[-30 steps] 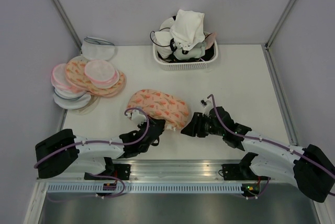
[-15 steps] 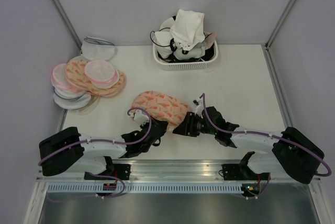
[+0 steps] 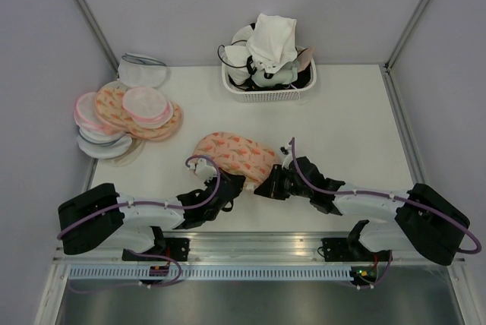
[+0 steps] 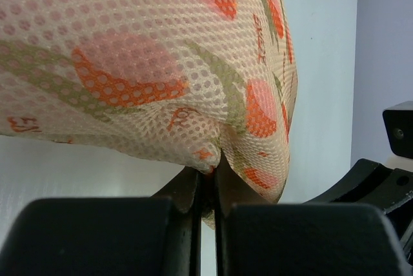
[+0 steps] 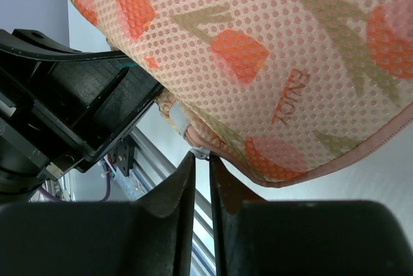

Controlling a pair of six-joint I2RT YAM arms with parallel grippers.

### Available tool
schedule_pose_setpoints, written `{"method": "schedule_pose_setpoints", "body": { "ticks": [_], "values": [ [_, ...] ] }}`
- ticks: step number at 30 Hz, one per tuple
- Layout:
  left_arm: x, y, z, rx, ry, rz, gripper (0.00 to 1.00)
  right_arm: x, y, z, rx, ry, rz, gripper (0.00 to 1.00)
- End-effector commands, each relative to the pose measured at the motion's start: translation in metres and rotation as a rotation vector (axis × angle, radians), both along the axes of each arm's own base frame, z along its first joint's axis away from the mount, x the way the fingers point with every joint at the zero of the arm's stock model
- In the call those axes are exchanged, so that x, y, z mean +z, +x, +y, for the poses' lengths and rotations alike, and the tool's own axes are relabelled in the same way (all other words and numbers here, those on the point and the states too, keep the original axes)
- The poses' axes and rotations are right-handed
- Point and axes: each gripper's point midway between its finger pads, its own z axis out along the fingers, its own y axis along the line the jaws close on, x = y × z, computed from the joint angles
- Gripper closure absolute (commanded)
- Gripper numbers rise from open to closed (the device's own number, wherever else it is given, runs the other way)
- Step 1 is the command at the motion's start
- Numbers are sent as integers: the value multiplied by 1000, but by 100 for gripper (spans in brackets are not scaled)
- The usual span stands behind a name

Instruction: Unzip the laundry bag and remove the bra

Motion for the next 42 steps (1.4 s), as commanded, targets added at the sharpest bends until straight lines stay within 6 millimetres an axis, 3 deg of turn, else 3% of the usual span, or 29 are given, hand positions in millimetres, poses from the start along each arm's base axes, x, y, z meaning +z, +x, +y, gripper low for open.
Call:
{"method": "schedule_pose_setpoints", "body": {
  "ticks": [1, 7, 21, 24, 29, 30, 31, 32, 34, 38, 42],
  "values": [
    [23, 5, -16, -4, -107, -25, 98, 22, 19, 5, -63, 27, -76, 83],
    [23, 5, -12, 9, -112, -29, 98, 20, 17, -6, -87, -10, -81, 100],
    [25, 8, -7, 30, -105, -42, 98, 15, -3, -41, -103, -93, -79, 100],
    [31, 9, -4, 43, -115, -57, 98, 5, -7, -48, -102, -135, -61, 100],
    [38, 12, 4, 63, -107, -87, 98, 4, -15, -49, -84, -104, -53, 99],
    [39, 12, 2, 59, -105, -86, 98, 8, -15, -46, -76, -85, -59, 93],
    [36, 11, 0, 51, -104, -77, 98, 11, -14, -44, -75, -70, -62, 60],
    [34, 10, -1, 45, -101, -70, 98, 21, -13, -37, -62, -33, -74, 52],
    [30, 9, -7, 29, -100, -53, 98, 30, -12, -29, -46, 11, -80, 47],
    [27, 7, -15, 3, -97, -37, 98, 51, -6, -10, -27, 110, -105, 47],
    [31, 6, -18, -23, -96, -47, 98, 49, -5, 1, -8, 143, -84, 48]
  ]
}}
